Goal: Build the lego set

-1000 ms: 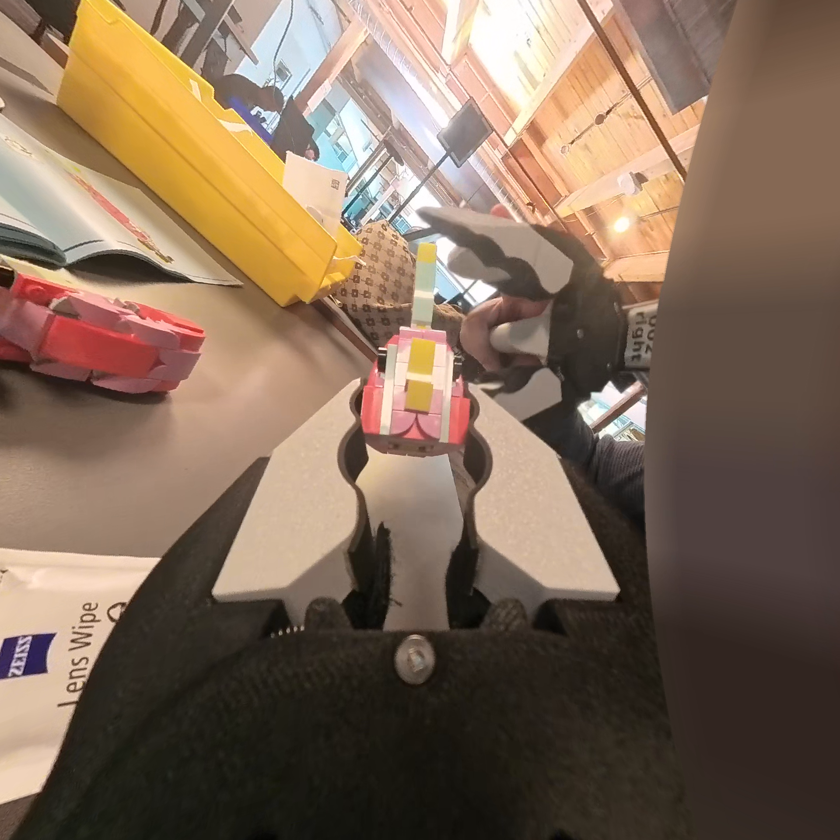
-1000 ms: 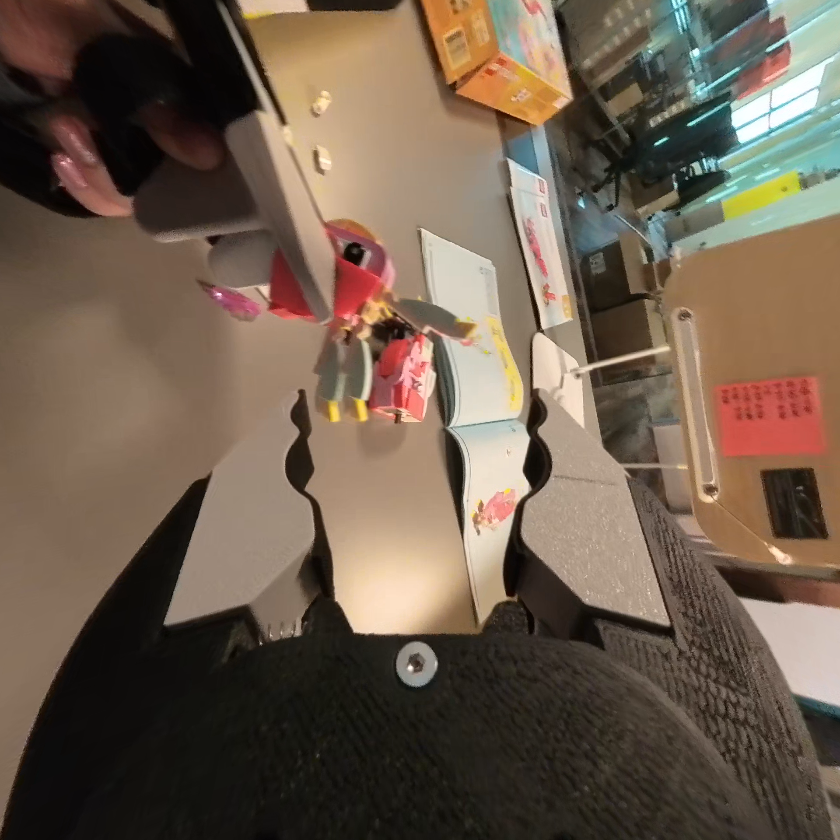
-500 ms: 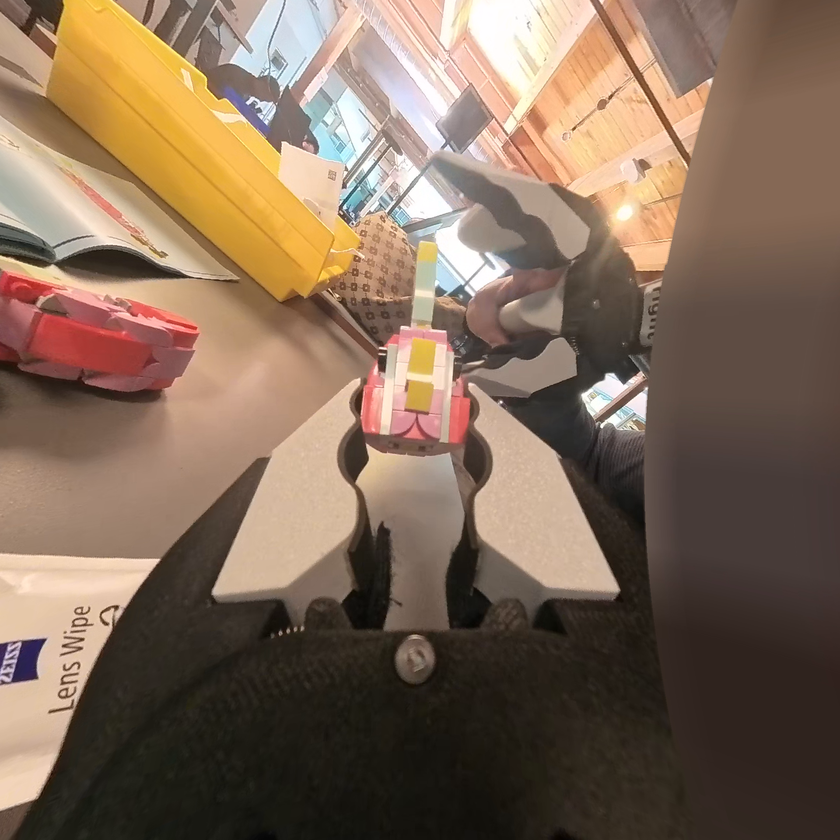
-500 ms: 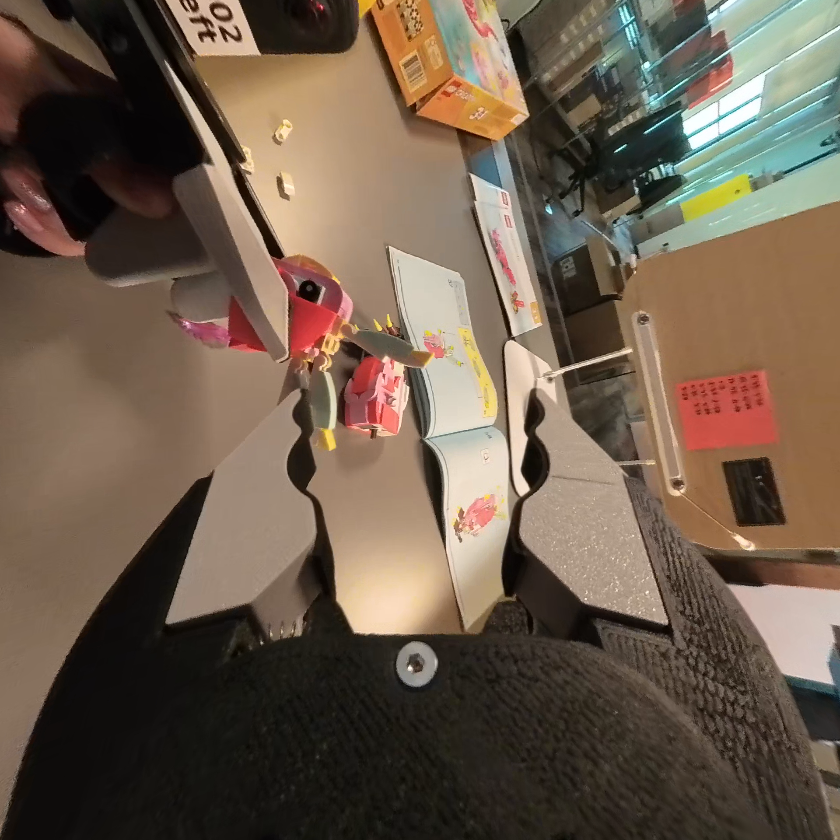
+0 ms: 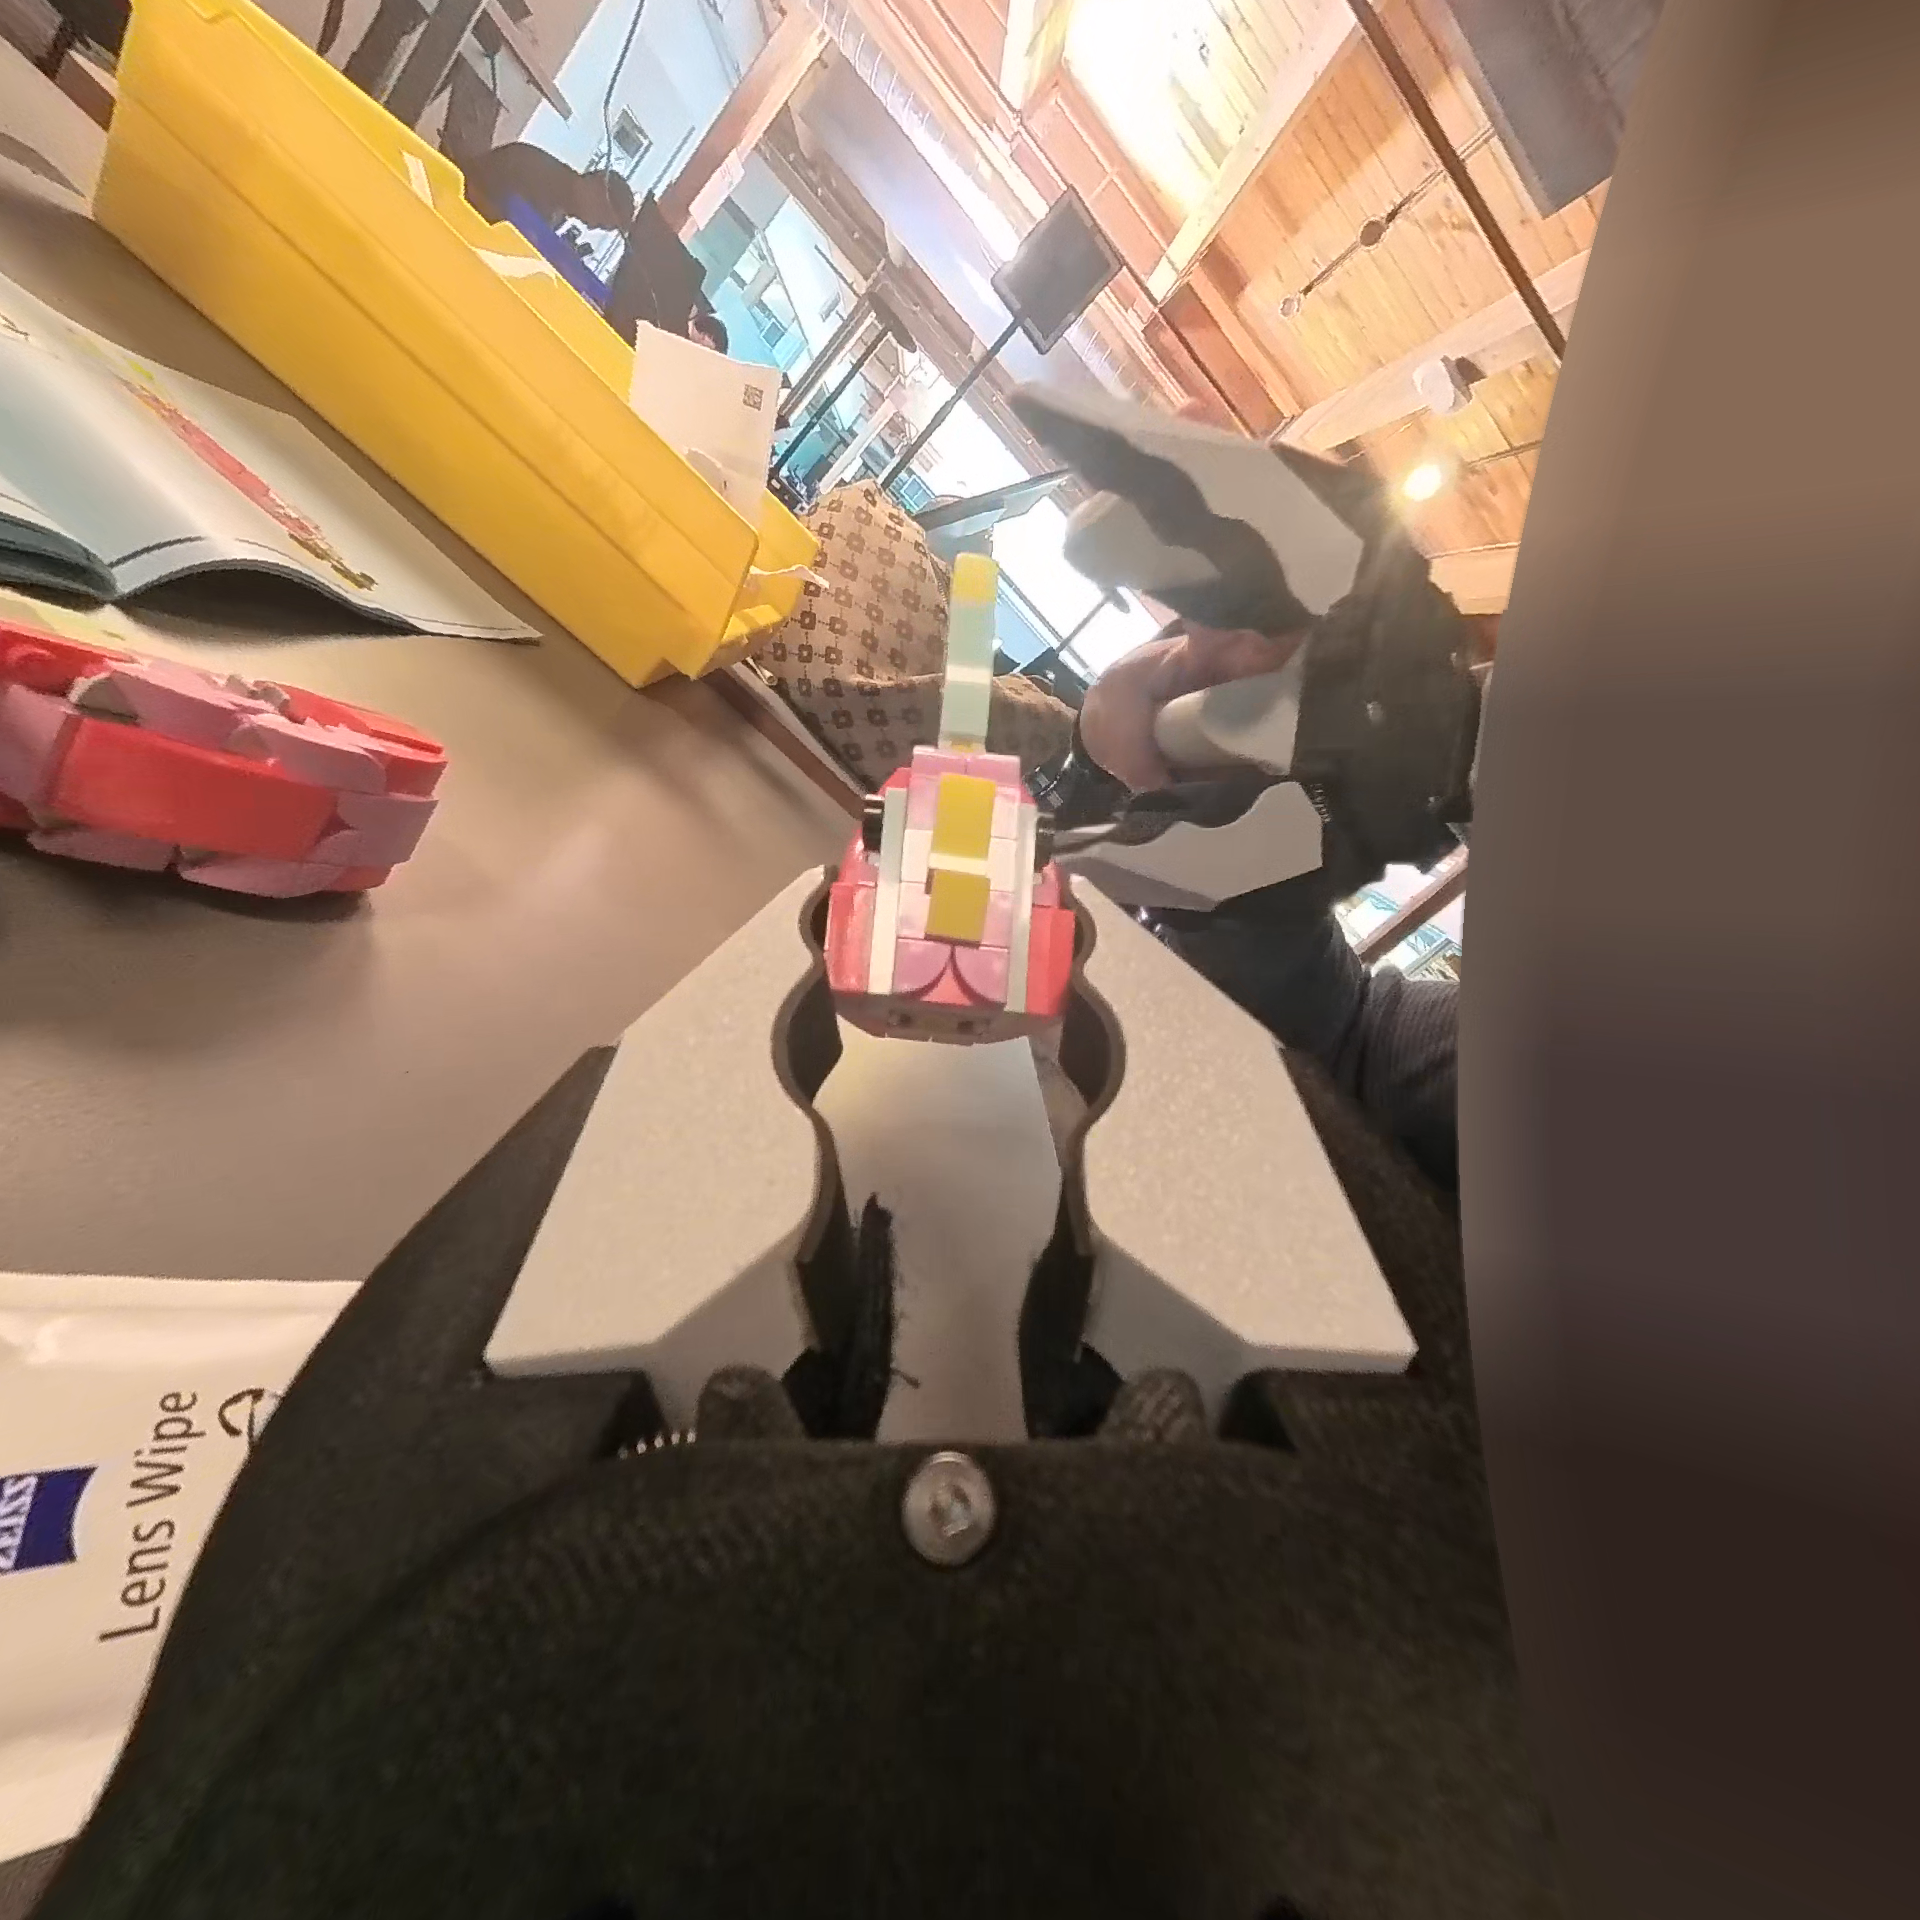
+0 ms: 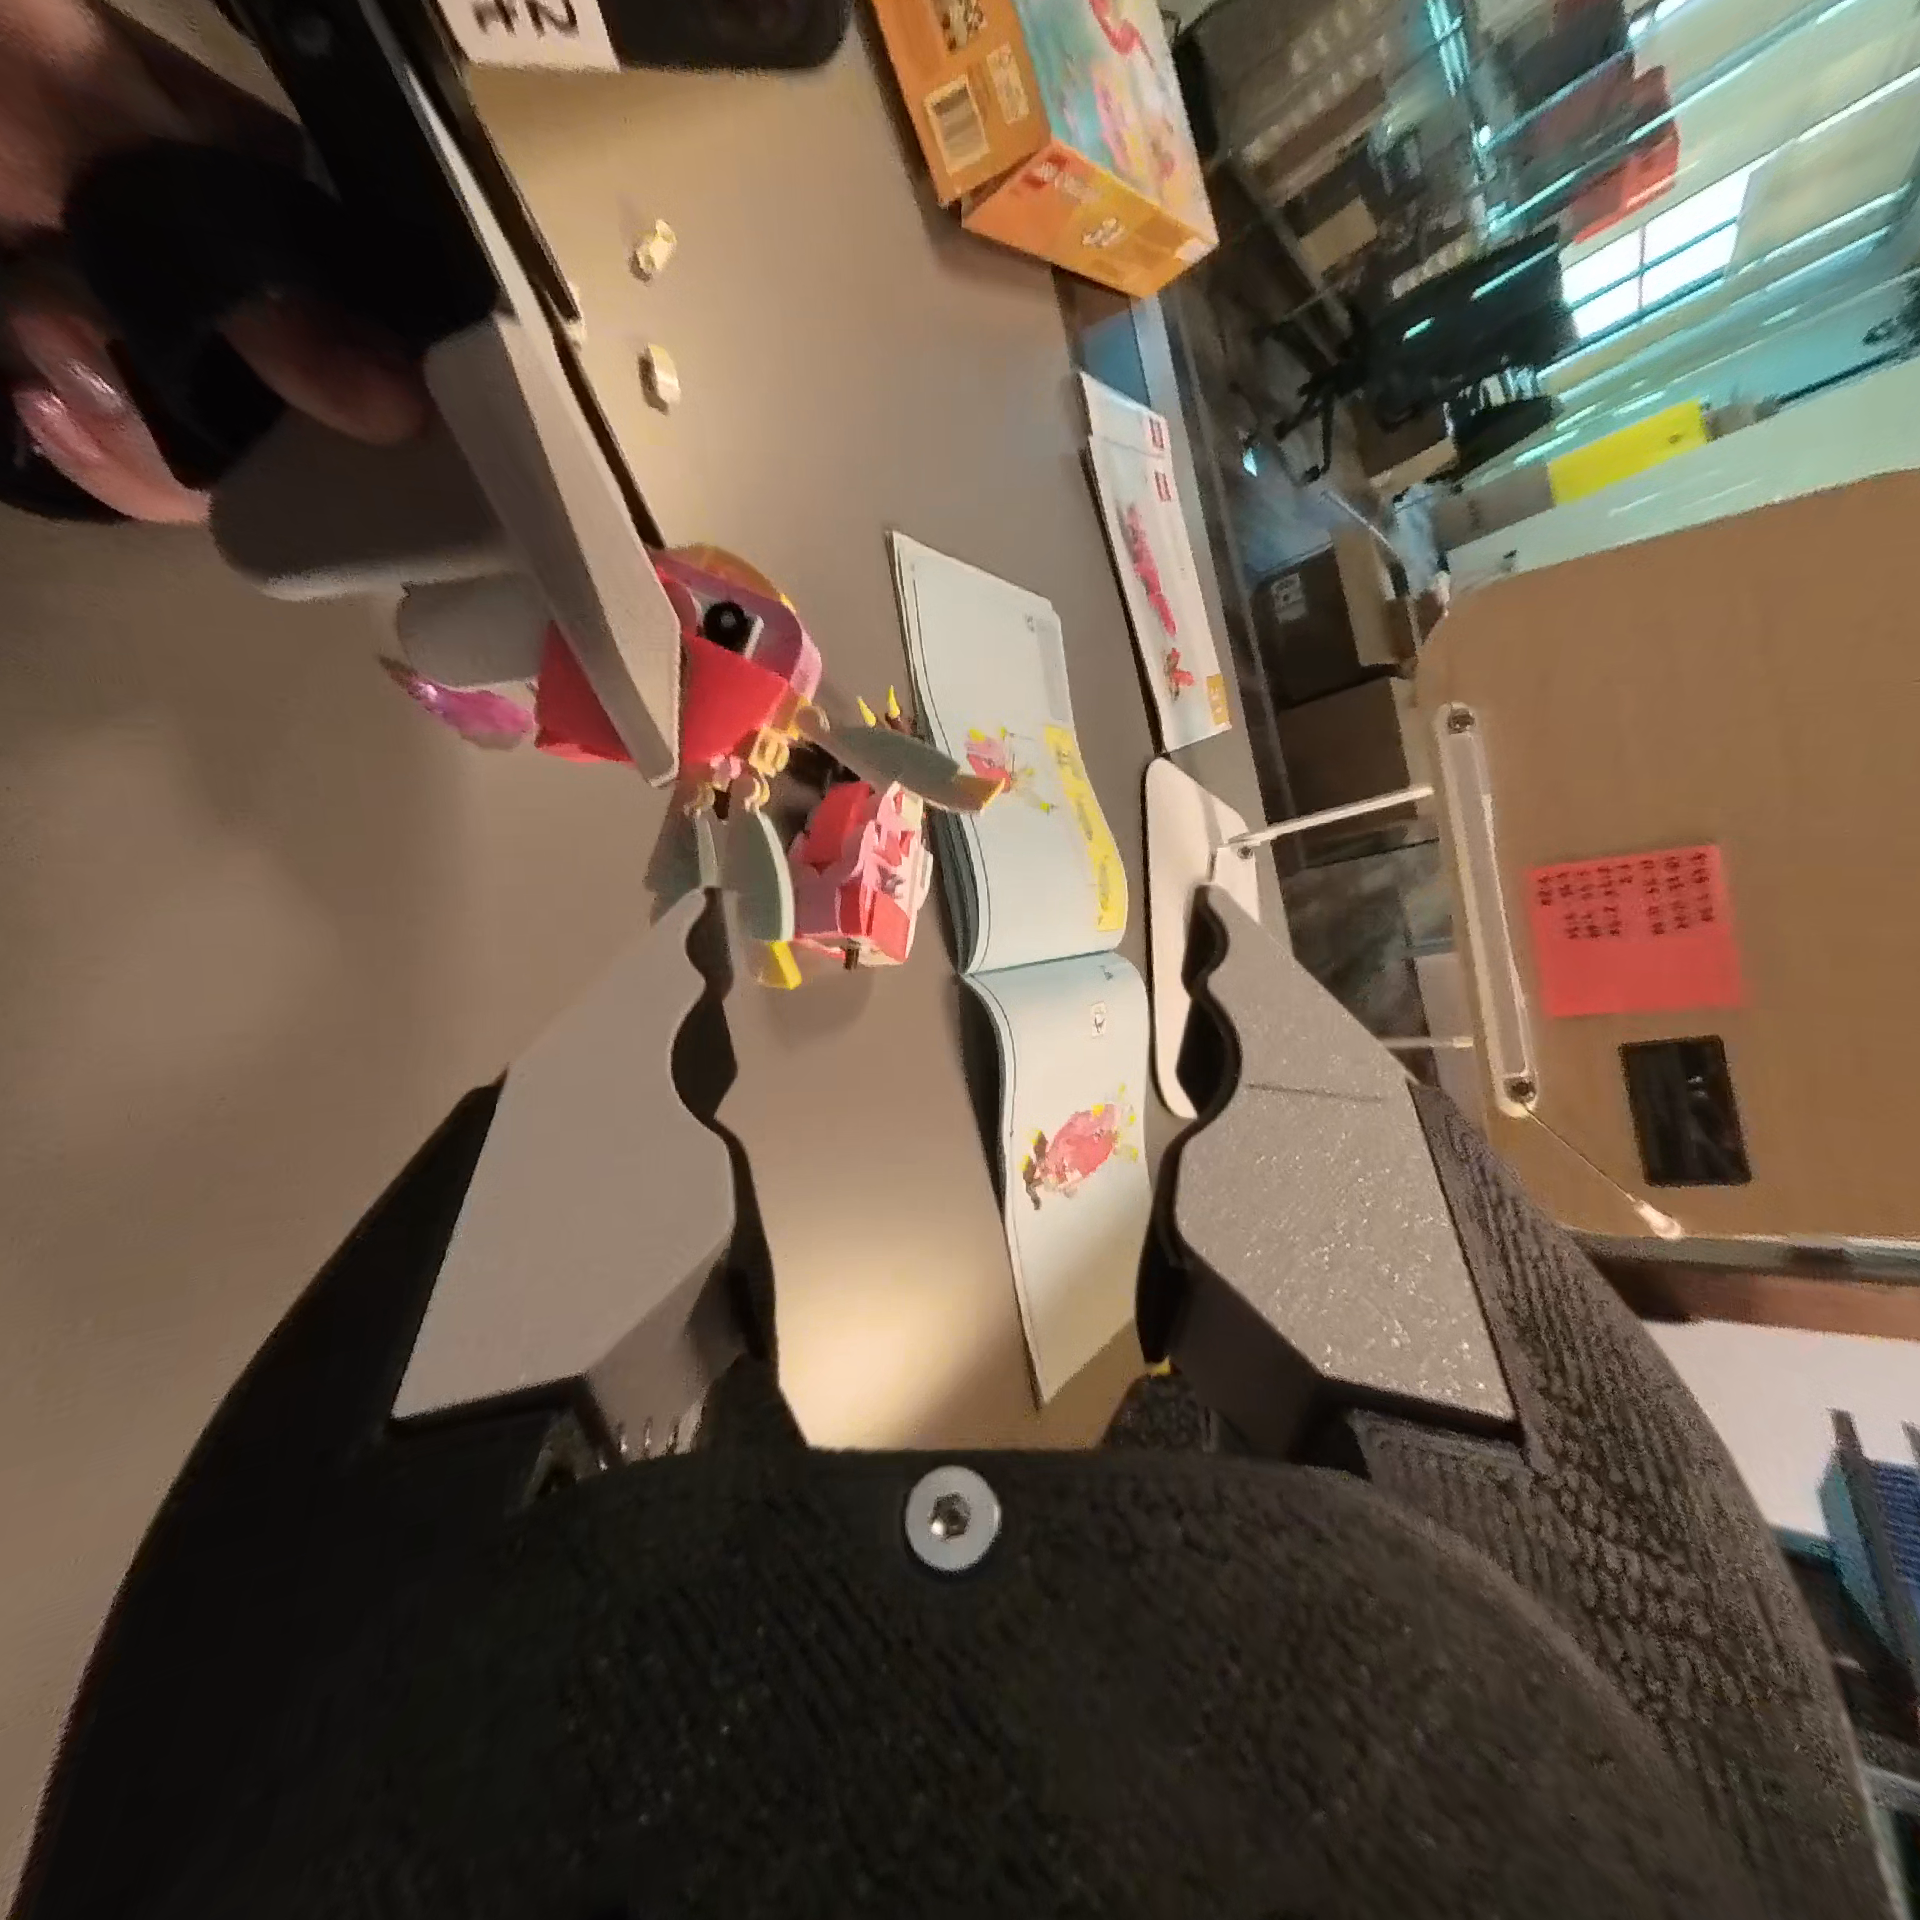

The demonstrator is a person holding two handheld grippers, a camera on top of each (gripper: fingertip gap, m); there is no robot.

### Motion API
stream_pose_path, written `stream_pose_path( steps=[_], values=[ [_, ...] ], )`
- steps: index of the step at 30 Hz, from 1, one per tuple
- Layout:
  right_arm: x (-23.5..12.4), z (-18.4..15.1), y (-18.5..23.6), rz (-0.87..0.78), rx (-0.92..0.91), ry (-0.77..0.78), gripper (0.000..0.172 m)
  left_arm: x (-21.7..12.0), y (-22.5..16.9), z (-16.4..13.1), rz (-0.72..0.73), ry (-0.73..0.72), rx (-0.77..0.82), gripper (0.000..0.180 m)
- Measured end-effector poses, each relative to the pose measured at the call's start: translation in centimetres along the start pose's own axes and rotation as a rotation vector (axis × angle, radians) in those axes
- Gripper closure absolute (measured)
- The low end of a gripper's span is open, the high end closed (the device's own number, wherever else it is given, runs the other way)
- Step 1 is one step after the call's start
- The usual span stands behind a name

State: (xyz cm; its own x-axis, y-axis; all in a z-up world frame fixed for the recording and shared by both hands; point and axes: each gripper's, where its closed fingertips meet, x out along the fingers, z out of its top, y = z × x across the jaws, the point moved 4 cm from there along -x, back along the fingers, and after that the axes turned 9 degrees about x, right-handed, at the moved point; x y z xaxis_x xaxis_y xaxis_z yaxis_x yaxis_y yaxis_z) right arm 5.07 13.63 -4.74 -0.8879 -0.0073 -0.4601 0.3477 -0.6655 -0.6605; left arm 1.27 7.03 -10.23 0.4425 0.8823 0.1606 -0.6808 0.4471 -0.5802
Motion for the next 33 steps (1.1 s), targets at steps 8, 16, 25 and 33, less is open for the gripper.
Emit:
stream_pose_path(
  steps=[8,16,25,33],
  values=[
    [0.3,-0.1,-0.7,-0.107,-0.064,0.001,0.084,-0.1,0.0,0.1,-0.006,-0.008,-0.015,0.142],
    [0.1,0.0,-0.8,-0.1,-0.071,-0.032,0.086,-0.2,0.2,0.3,0.003,-0.032,-0.018,0.142],
    [0.7,0.2,0.9,-0.056,-0.114,-0.043,0.082,-0.6,0.3,0.7,-0.004,-0.074,-0.046,0.142],
    [0.7,-0.1,0.6,-0.077,-0.046,-0.036,0.082,-0.8,0.4,1.0,-0.017,-0.1,-0.066,0.142]
  ],
)
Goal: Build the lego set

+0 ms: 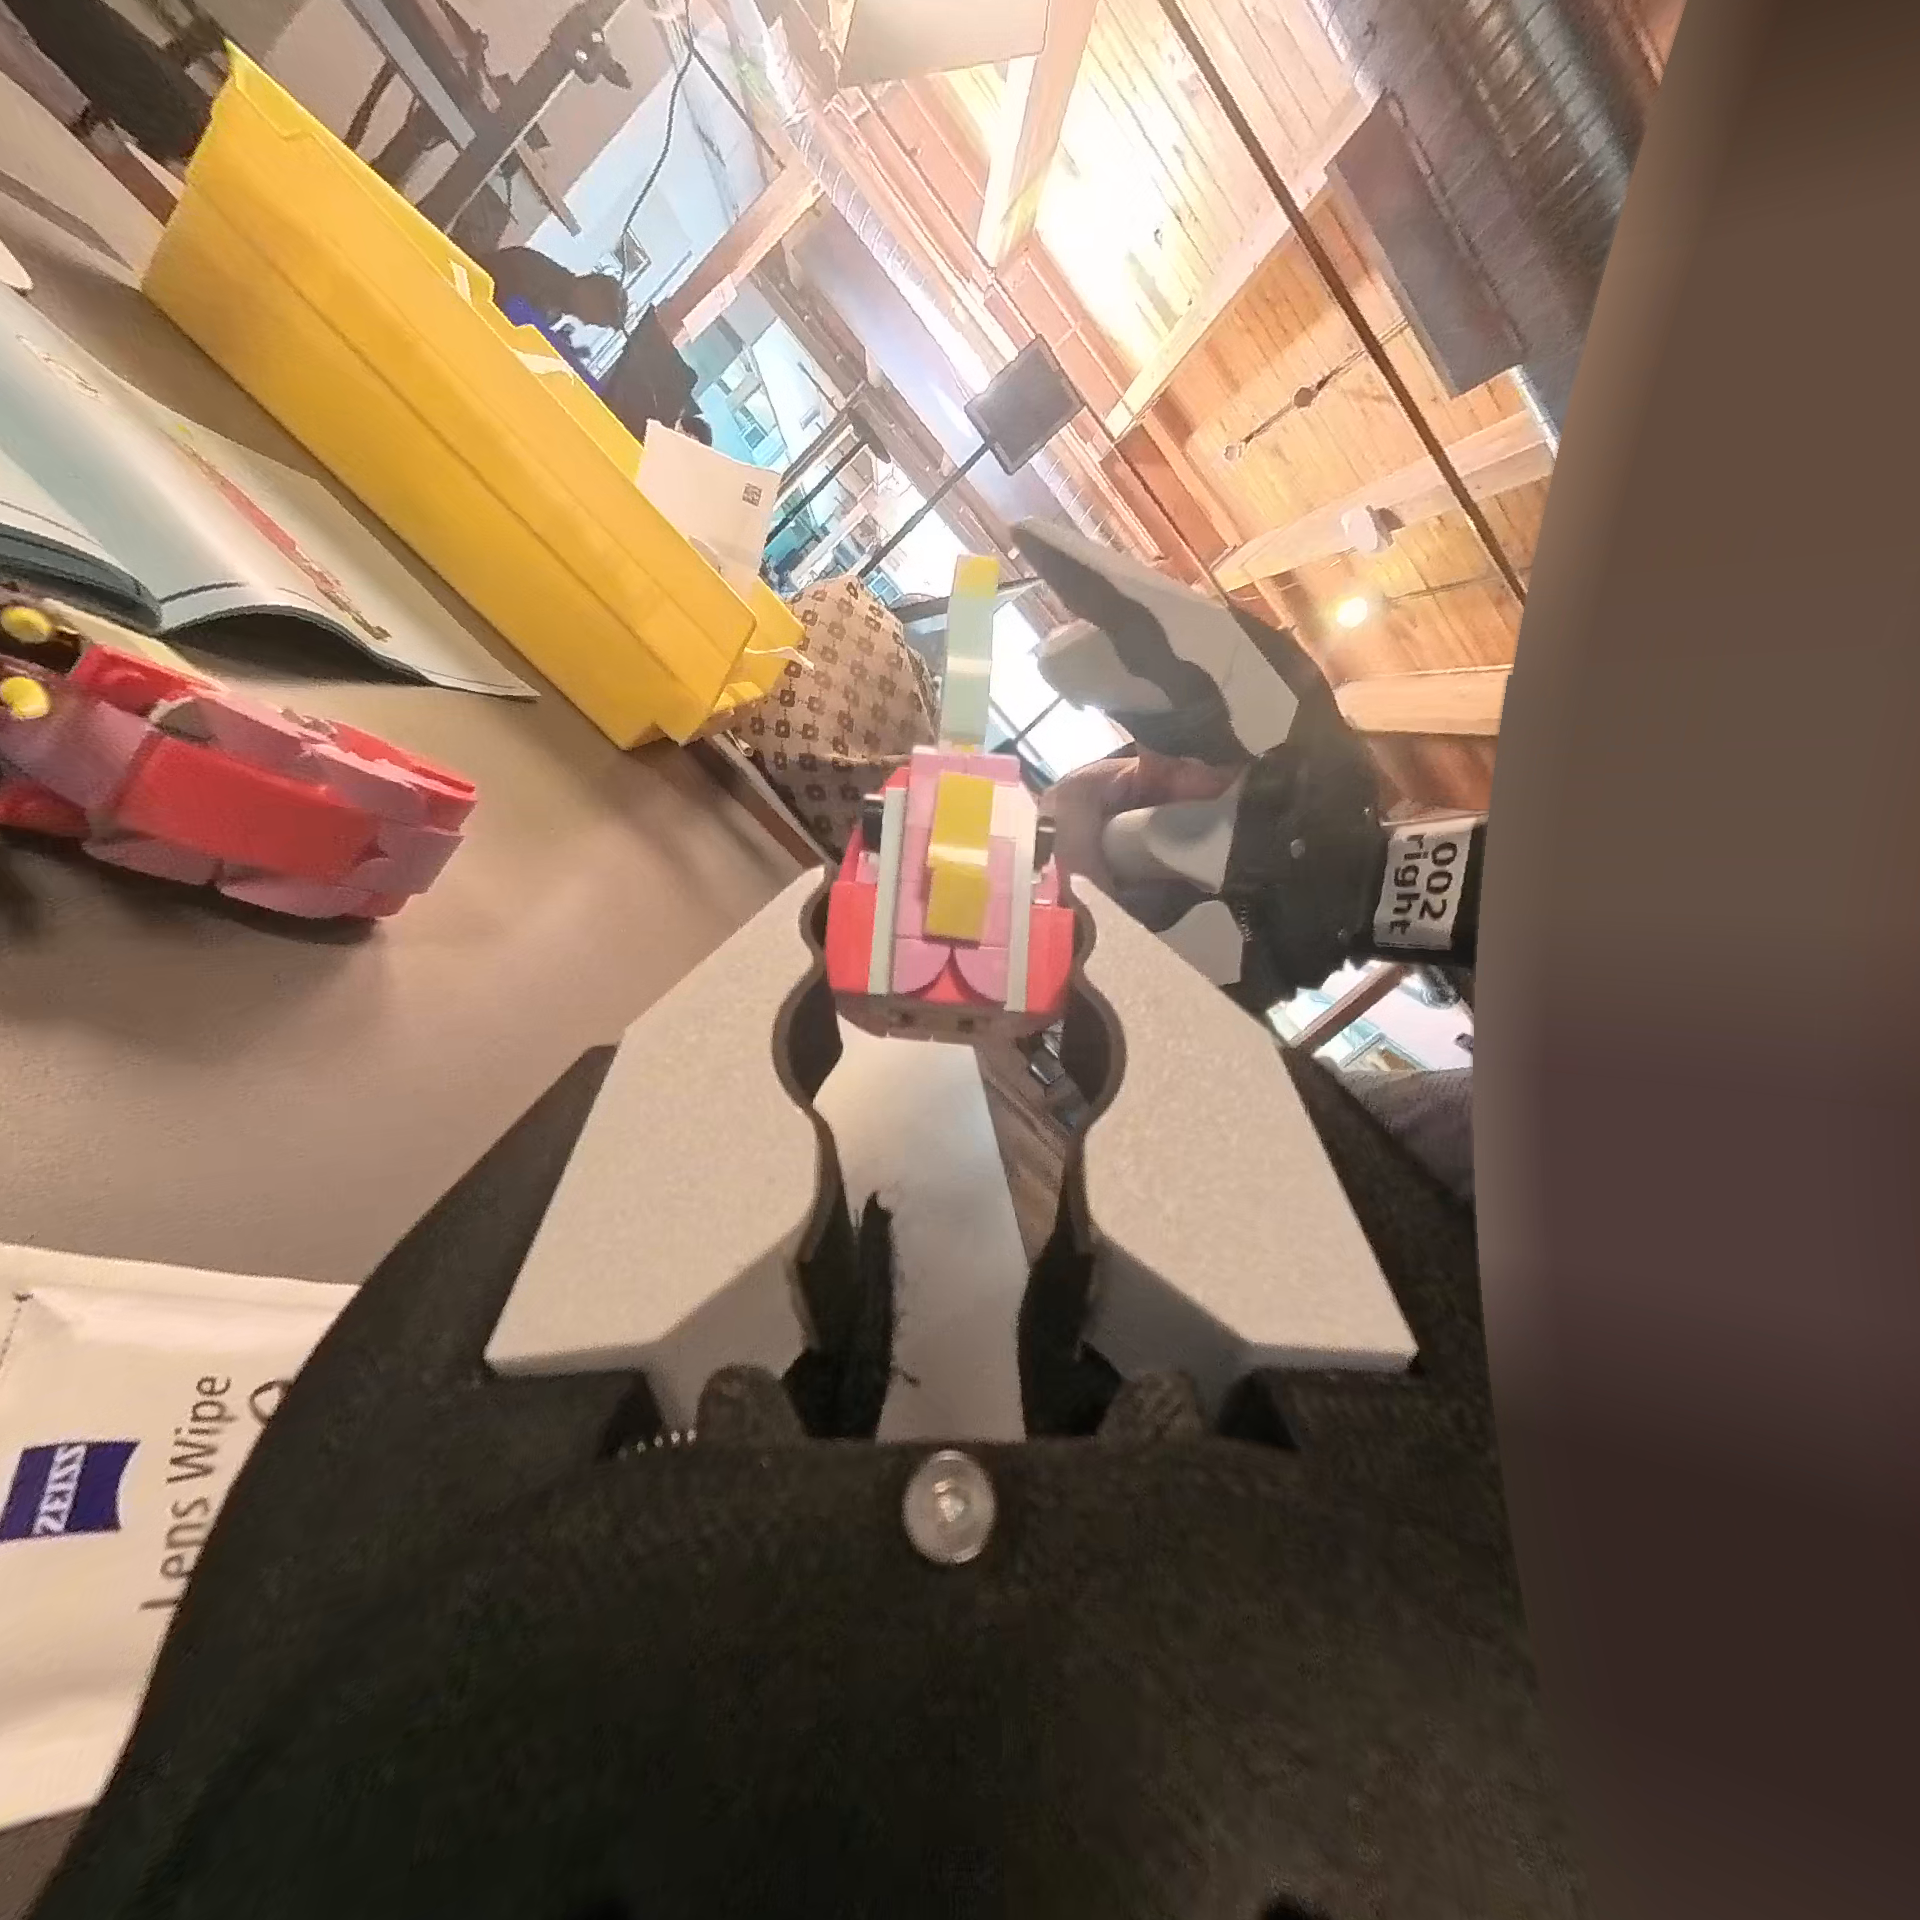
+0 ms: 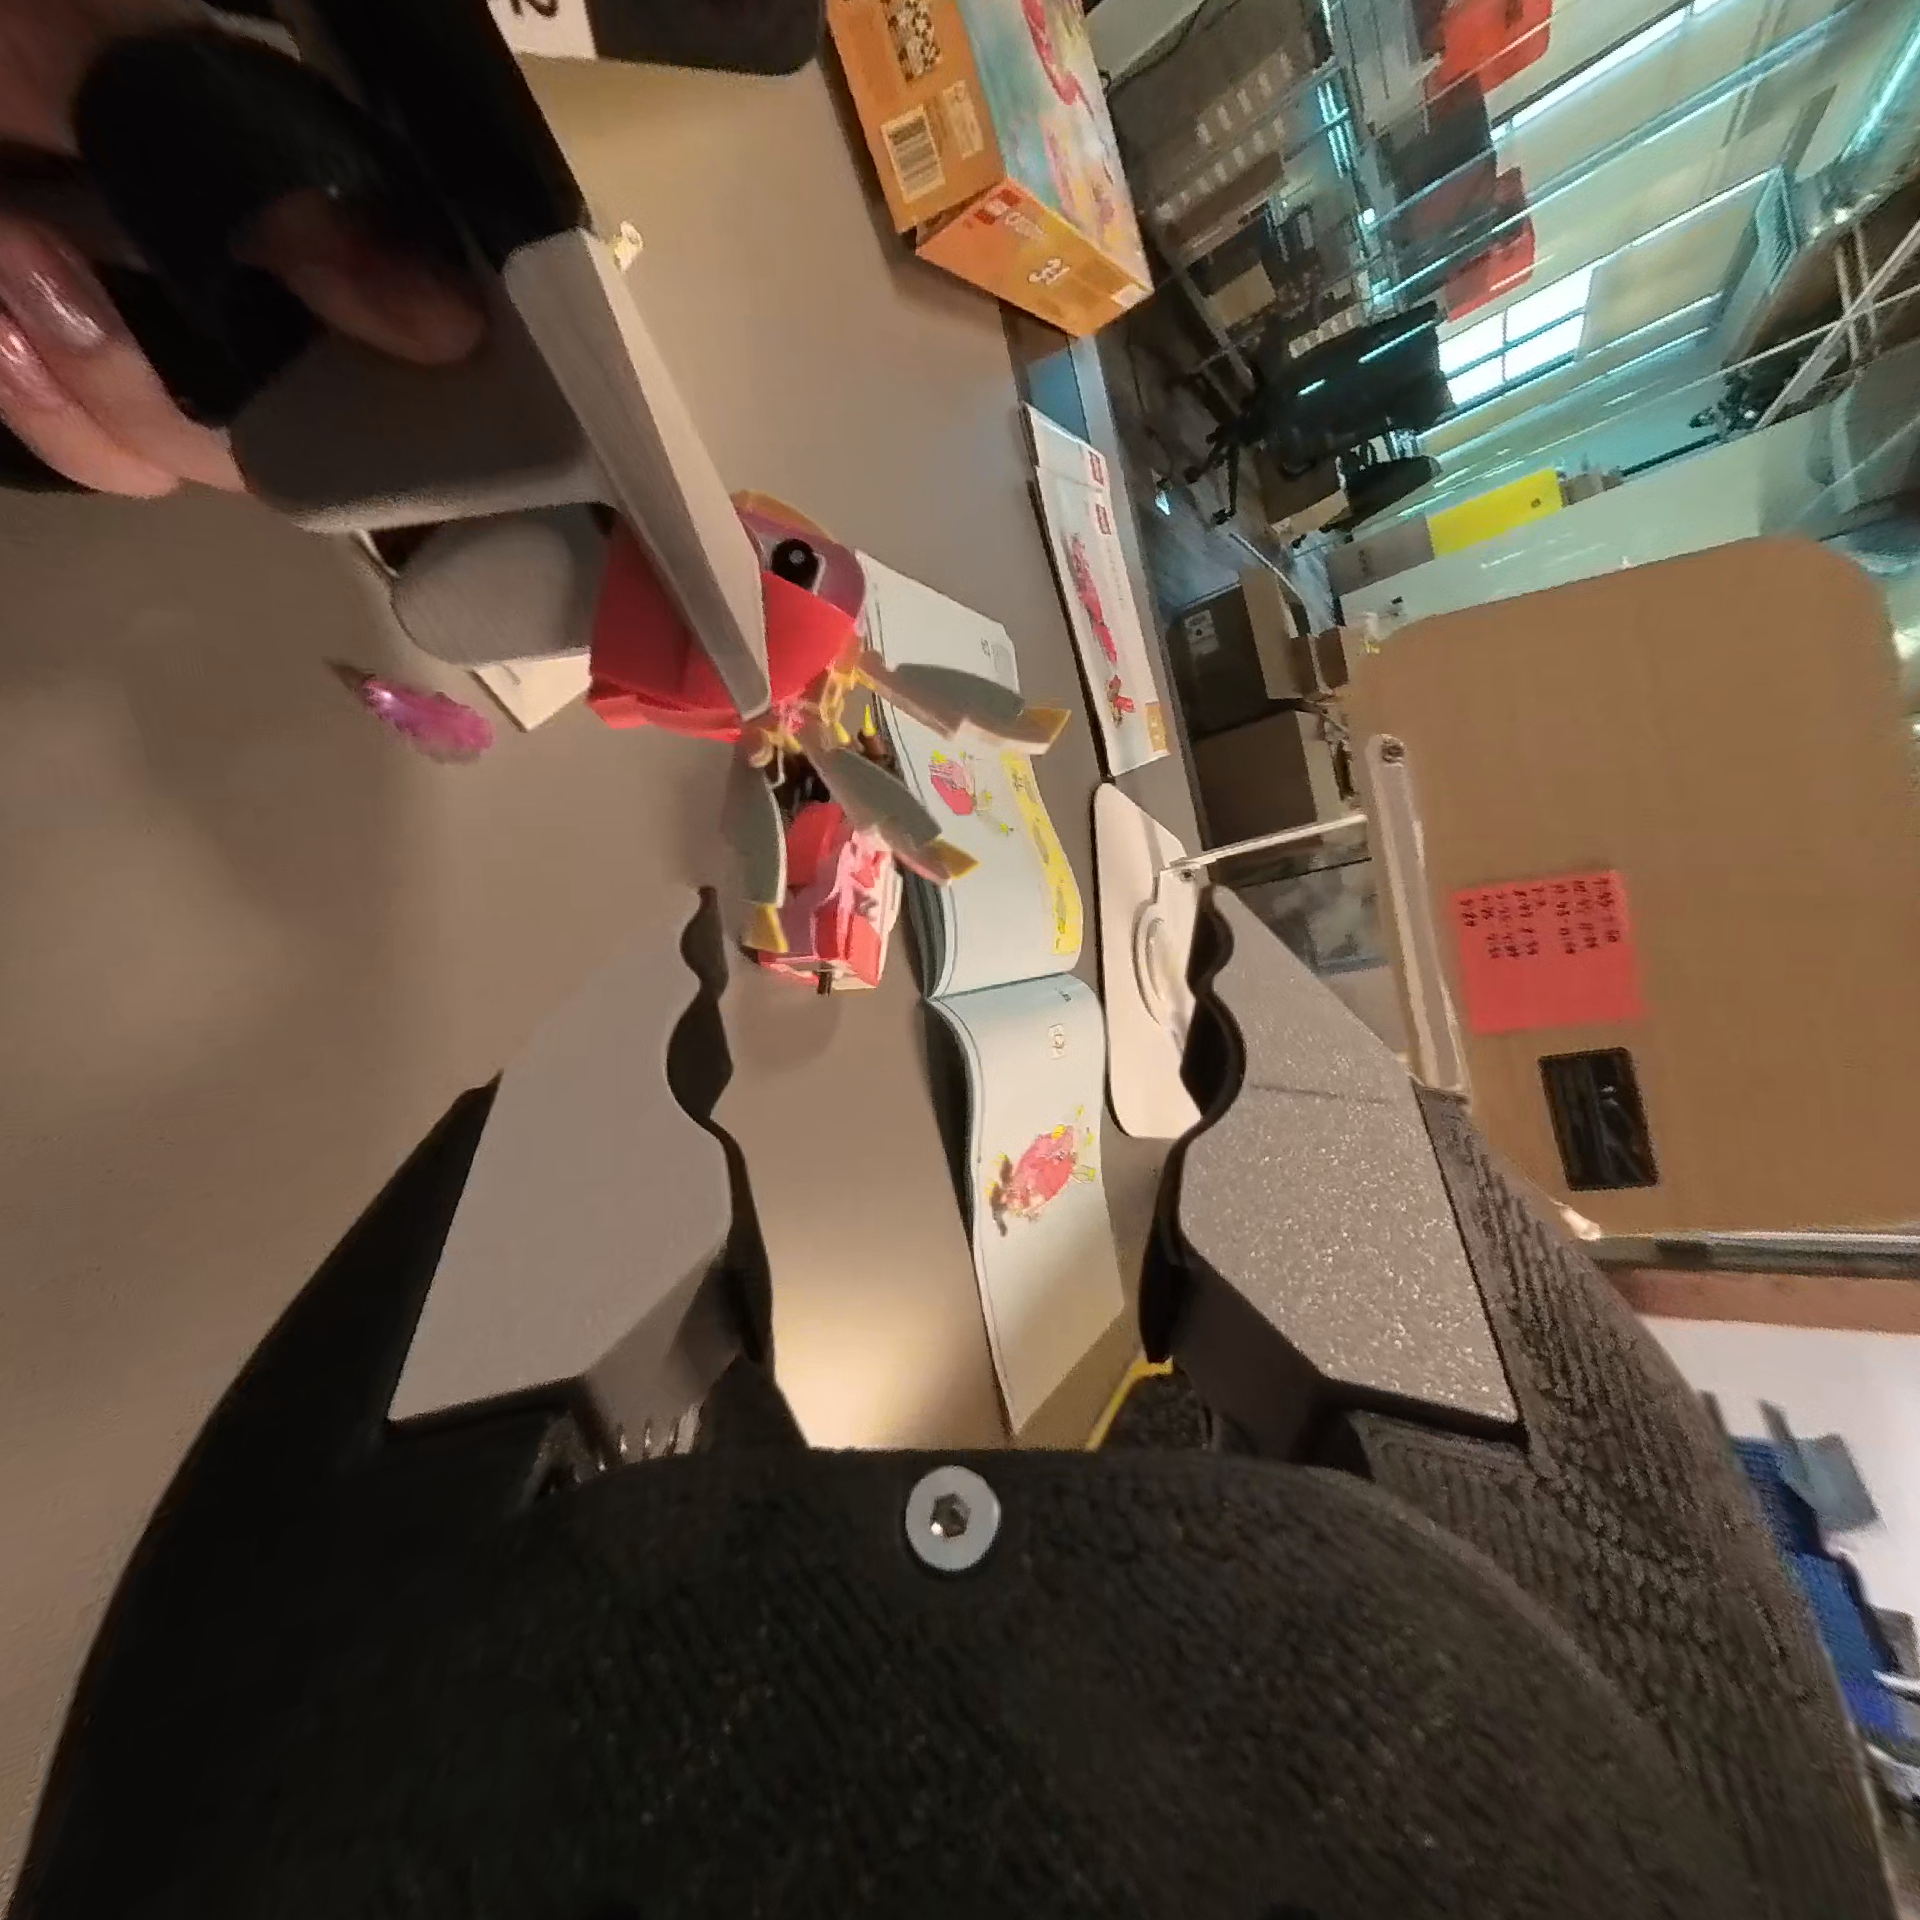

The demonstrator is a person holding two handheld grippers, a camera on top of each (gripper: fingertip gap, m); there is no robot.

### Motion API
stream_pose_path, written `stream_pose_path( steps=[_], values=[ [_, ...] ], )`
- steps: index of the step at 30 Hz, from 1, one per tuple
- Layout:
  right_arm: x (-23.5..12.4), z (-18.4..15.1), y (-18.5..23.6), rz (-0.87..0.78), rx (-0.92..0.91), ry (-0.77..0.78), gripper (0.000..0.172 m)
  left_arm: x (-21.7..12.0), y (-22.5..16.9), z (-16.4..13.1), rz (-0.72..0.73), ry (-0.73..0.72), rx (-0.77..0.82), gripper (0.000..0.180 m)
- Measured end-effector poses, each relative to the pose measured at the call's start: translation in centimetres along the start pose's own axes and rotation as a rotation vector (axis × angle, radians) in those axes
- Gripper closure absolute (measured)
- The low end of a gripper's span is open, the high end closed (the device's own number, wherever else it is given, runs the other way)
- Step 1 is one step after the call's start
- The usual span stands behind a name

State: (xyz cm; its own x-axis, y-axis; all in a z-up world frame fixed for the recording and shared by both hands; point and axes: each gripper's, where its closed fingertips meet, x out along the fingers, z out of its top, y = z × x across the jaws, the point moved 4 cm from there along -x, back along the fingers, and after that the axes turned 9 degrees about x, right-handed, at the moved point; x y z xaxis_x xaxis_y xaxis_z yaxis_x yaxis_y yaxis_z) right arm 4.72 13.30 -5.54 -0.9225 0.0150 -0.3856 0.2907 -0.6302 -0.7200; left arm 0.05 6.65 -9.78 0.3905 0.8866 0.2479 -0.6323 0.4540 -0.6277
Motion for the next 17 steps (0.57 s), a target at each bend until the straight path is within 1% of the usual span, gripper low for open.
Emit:
stream_pose_path(
  steps=[7,9,10,12,14,17],
  values=[
    [0.1,0.0,-0.9,-0.037,0.02,0.01,0.084,0.0,0.0,0.0,-0.001,-0.001,0.0,0.142],
    [0.0,0.1,-0.6,0.01,0.05,-0.009,0.084,0.0,-0.1,0.0,-0.001,-0.001,0.005,0.142],
    [-0.1,0.2,-0.3,0.057,0.101,-0.032,0.084,0.0,-0.1,0.1,-0.003,-0.008,0.009,0.143],
    [-0.4,0.4,-0.2,0.166,0.284,-0.085,0.082,-0.1,-0.5,0.4,-0.028,-0.041,0.018,0.142],
    [-0.7,0.5,-0.2,0.302,0.536,-0.152,0.083,-0.3,-1.0,0.9,-0.071,-0.095,0.036,0.142],
    [-1.0,1.0,0.7,0.552,0.894,-0.285,0.089,-0.6,-2.6,1.9,-0.175,-0.19,0.126,0.142]
  ],
)
